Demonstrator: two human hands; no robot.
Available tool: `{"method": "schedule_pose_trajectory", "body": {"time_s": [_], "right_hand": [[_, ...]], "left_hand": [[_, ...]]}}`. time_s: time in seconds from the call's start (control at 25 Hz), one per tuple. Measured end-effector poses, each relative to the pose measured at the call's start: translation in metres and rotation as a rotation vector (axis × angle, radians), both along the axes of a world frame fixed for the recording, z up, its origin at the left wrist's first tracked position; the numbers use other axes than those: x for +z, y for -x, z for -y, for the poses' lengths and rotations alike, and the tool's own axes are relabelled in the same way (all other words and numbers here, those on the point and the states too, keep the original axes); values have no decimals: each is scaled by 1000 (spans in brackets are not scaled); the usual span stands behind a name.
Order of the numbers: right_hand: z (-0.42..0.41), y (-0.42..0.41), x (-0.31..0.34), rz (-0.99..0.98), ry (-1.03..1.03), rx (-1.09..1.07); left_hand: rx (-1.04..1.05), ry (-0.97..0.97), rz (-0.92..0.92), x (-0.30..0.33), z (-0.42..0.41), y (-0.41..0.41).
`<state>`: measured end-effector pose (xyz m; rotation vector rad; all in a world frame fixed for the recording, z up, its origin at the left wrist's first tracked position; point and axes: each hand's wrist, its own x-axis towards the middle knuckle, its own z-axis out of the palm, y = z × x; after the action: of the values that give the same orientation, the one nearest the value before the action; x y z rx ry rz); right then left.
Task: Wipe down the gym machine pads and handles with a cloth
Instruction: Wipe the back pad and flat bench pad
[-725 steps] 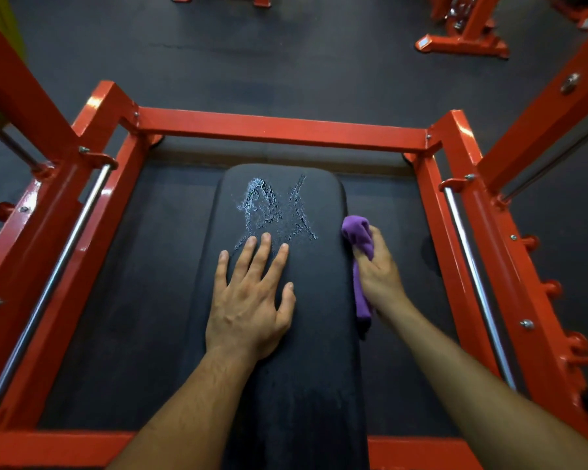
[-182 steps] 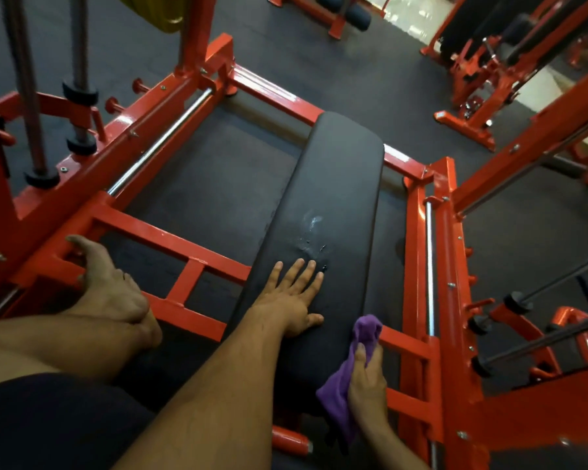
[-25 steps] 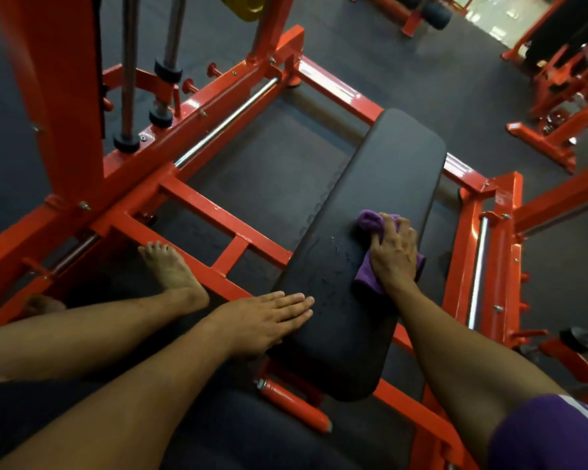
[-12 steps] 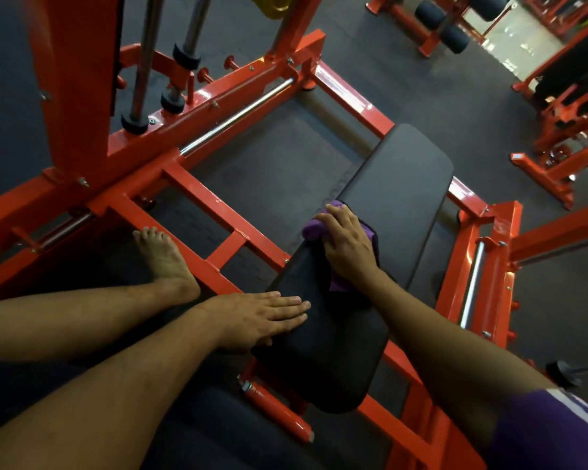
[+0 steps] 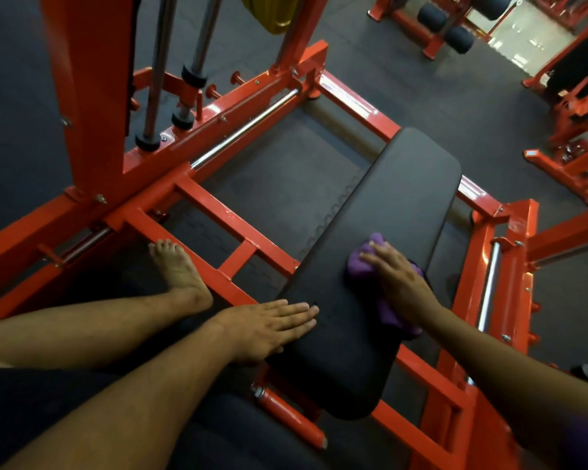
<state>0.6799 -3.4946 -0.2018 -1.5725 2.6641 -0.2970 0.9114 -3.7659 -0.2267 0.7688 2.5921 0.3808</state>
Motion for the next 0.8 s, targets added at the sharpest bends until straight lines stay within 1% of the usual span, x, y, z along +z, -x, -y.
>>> {"method": "schedule_pose_trajectory", "body": {"time_s": [0.08, 0.12, 0.16, 0.24, 0.28, 0.36, 0.44, 0.48, 0.52, 0.56, 0.64, 0.68, 0.76, 0.8], "right_hand": [[39, 8, -9, 11, 101, -242], [59, 3, -13, 11, 139, -299], [75, -4, -17, 3, 165, -304], [88, -24, -24, 11, 178, -240], [87, -38, -26, 17, 156, -195], [75, -72, -22, 15, 80, -111], [57, -102, -14, 41, 21, -17], [43, -113, -10, 48, 12, 27], [28, -122, -5, 48, 37, 14], [12, -128, 0, 43, 99, -82], [-12, -128, 0, 51, 289, -420], [-14, -126, -1, 60, 359, -589], [-4, -123, -9, 56, 379, -851], [2, -123, -16, 25, 348, -924]], "left_hand": [[-17, -2, 32, 1, 2, 4], [-22, 11, 44, 2, 1, 4], [-25, 31, 48, 3, 2, 5], [-30, 36, 77, 14, -1, 10], [3, 9, 94, 21, -1, 13], [140, -48, 83, 39, 2, 15], [256, -40, 21, 53, 16, 10], [314, -31, -1, 56, 25, 7], [385, -36, -12, 57, 34, 3], [467, -62, -23, 58, 42, 3], [606, -165, -56, 61, 50, 10], [627, -215, -65, 62, 50, 20], [578, -253, -70, 59, 43, 47], [525, -257, -74, 55, 38, 64]]}}
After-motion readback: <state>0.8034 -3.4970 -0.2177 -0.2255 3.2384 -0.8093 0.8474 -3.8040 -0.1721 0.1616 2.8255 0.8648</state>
